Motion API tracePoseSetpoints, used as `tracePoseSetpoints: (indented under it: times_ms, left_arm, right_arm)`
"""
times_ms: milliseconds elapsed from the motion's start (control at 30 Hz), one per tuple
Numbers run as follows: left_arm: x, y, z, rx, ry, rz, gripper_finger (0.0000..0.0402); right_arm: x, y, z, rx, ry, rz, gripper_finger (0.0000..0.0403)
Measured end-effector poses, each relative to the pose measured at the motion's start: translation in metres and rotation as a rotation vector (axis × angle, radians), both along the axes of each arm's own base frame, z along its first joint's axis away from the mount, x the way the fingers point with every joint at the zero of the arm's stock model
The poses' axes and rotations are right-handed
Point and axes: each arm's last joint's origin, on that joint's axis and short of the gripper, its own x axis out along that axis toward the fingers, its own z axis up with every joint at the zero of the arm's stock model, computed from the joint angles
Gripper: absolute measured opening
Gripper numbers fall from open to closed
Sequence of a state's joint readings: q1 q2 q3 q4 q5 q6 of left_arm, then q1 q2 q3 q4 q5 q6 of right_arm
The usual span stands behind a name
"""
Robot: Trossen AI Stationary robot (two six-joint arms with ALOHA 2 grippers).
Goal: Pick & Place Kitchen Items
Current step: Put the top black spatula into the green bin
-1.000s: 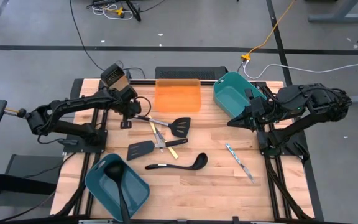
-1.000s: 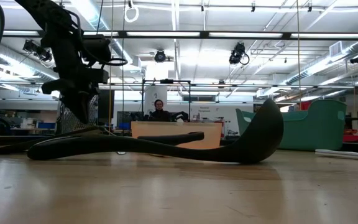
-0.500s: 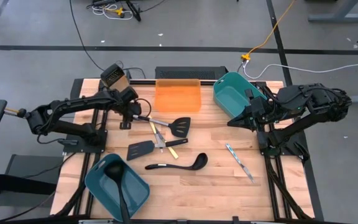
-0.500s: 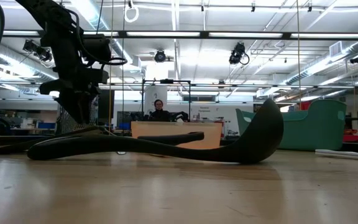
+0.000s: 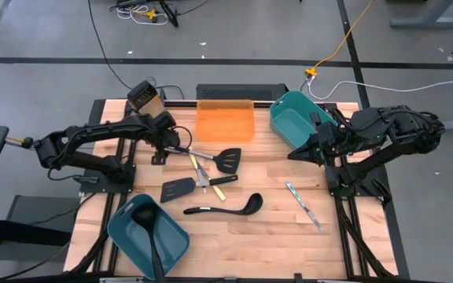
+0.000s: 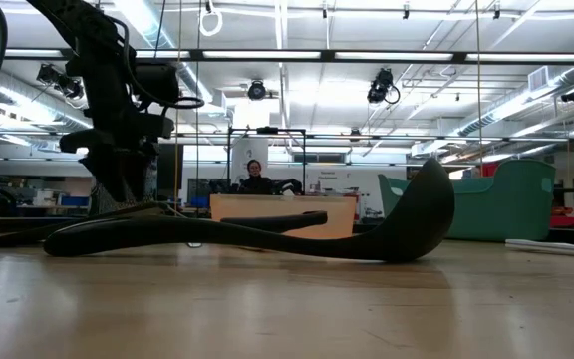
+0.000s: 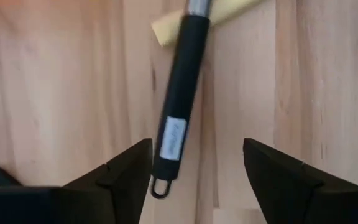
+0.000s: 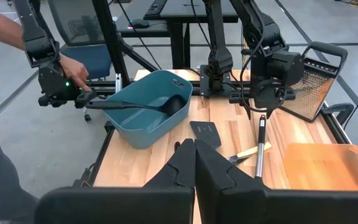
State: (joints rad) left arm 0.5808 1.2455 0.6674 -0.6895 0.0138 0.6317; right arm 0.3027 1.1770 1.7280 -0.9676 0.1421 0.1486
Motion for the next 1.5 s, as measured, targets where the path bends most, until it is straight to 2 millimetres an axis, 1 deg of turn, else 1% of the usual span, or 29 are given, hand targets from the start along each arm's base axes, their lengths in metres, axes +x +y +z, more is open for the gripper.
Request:
tracePoseSetpoints:
  times_ms: [167,333,500,600,767,867,1167,1333,1500]
  left_arm:
    - [0.005,0.004,-0.010,0.025,0.051,0.007,0.0255]
    - [0.010,0.008,-0.013,0.050,0.042,0.004,0.0257]
    - [0.010,0.008,-0.014,0.038,0.037,-0.008,0.0257]
    - [0.010,0.008,-0.014,0.036,0.036,-0.004,0.0257]
    - [0.010,0.008,-0.014,0.033,0.034,-0.004,0.0257]
    - [0.010,0.007,-0.014,0.033,0.034,-0.005,0.0257]
    - [0.010,0.007,-0.014,0.025,0.027,-0.023,0.0257]
    - [0.010,0.007,-0.014,0.026,0.029,-0.029,0.0254]
    - [0.012,0.009,-0.022,0.018,0.073,-0.023,0.0246]
  right_arm:
    - [0.000,0.000,0.000,0.000,0.000,0.000,0.0002]
    - [0.000,0.000,0.000,0.000,0.000,0.000,0.0002]
    - [0.000,0.000,0.000,-0.005,-0.001,-0.003,0.0002]
    - [0.000,-0.001,-0.001,-0.039,-0.002,-0.035,0.0002]
    - [-0.004,-0.003,-0.008,-0.070,0.082,-0.064,0.0002]
    - [-0.006,-0.005,-0.010,-0.083,0.100,-0.090,0.0002]
    - [-0.014,-0.008,-0.007,-0.083,0.090,-0.091,0.0001]
    - [-0.014,-0.008,-0.007,-0.083,0.091,-0.091,0.0001]
    - [-0.014,-0.008,-0.007,-0.082,0.091,-0.092,0.0002]
